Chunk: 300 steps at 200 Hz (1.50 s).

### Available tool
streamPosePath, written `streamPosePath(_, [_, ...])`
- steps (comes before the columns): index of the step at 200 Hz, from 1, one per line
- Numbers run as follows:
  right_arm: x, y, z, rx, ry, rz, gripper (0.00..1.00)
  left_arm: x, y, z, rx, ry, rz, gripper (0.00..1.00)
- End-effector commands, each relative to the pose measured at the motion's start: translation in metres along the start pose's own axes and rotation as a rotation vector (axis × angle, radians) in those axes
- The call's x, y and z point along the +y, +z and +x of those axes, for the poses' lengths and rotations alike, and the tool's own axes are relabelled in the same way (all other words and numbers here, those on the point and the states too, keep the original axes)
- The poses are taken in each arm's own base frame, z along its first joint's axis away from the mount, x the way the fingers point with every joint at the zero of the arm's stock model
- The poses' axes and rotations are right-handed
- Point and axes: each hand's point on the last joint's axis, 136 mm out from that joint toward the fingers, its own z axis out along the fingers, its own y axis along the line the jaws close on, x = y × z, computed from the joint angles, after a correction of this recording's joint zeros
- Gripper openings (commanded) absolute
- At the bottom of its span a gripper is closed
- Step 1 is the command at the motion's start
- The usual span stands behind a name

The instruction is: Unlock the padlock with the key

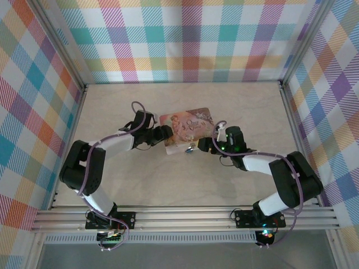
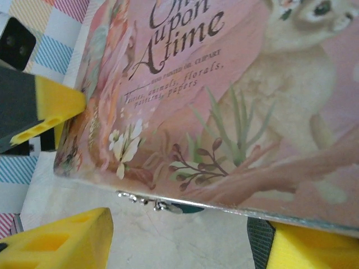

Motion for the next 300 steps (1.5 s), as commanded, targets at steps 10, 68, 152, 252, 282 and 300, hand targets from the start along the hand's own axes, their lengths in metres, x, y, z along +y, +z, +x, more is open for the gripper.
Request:
streamPosePath(10, [0.023,0.002,-0.021,-0.034,-0.122,-0.095,0.67,0.039,-0.006,0.047,0.106,-0.061,-0.146,0.65])
streamPosePath(68, [0.016,-0.015,0.004,-0.035,-0.135,-0.092,0.81,-0.002,-0.045,0.014,-0.012,-0.01,-0.091,0.73])
streamPosePath(152, [0.025,-0.002,0.021,-0.031,-0.183,-0.192,0.8,-0.082,-0.056,0.015,0.047,0.107,0.052,0.72])
streamPosePath(252, [0.026,0.021,0.028,0.005,-0.183,-0.291,0.76,-0.097,-0.004,0.026,0.157,0.124,0.054,0.7])
streamPosePath(282, [0.029,0.025,0.029,0.011,-0.186,-0.306,0.7,-0.089,0.003,0.03,0.163,0.119,0.026,0.7])
streamPosePath(300, [0.03,0.028,0.029,0.009,-0.191,-0.314,0.68,-0.085,0.007,0.033,0.172,0.111,0.017,0.7])
